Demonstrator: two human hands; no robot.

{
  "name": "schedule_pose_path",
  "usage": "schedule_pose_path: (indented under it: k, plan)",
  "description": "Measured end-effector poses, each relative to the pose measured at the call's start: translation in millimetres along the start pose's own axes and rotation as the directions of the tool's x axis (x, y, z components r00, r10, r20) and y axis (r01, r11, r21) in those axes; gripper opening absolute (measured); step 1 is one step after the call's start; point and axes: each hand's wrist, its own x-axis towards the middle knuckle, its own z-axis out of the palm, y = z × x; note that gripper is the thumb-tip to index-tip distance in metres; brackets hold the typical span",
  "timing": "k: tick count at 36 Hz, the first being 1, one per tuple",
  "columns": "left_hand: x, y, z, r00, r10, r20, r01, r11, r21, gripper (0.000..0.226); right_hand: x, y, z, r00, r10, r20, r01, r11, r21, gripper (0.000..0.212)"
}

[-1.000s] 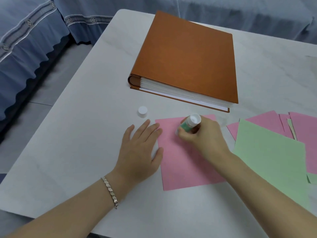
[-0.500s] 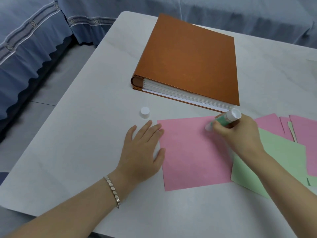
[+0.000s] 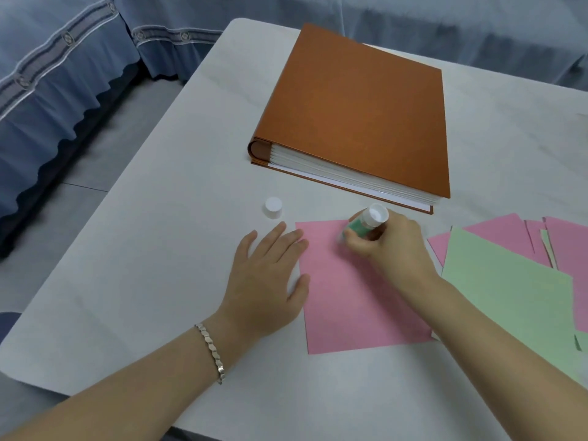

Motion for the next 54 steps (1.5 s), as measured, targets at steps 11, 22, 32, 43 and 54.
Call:
schedule_pose_path:
  k: [11, 22, 32, 43, 54]
  plan:
    - [-0.6, 0.4, 0.4, 1.000, -0.007, 0.003, 0.007, 1.000, -0.023, 0.046, 6.6, 26.5, -46.9, 0.993, 0.089, -0.075, -0.099, 0.986, -0.133, 0.009]
    - [-1.0, -0.1, 1.8, 1.000, 0.004, -0.025, -0.004, 1.000, -0.014, 0.046, 3.3, -19.7, 5.3, 0.999, -0.025, 0.032, 0.024, 0.999, 0.022, 0.014]
    - [-0.9, 0.6, 0.2, 1.000, 0.006, -0.008, -0.006, 1.000, 0.002, 0.045, 8.8, 6.8, -7.1, 0.998, 0.028, -0.054, -0.030, 0.999, -0.021, 0.015]
    - [0.5, 0.6, 1.1, 1.000, 0.005, -0.004, -0.005, 1.000, 0.005, 0.044, 15.0, 12.7, -33.9, 0.991, 0.083, -0.108, -0.086, 0.996, -0.016, 0.017]
    - [0.0, 0.7, -0.8, 1.000, -0.001, -0.002, 0.001, 1.000, -0.006, 0.046, 17.9, -9.4, 8.8, 0.999, 0.047, -0.003, -0.047, 0.997, 0.059, 0.017]
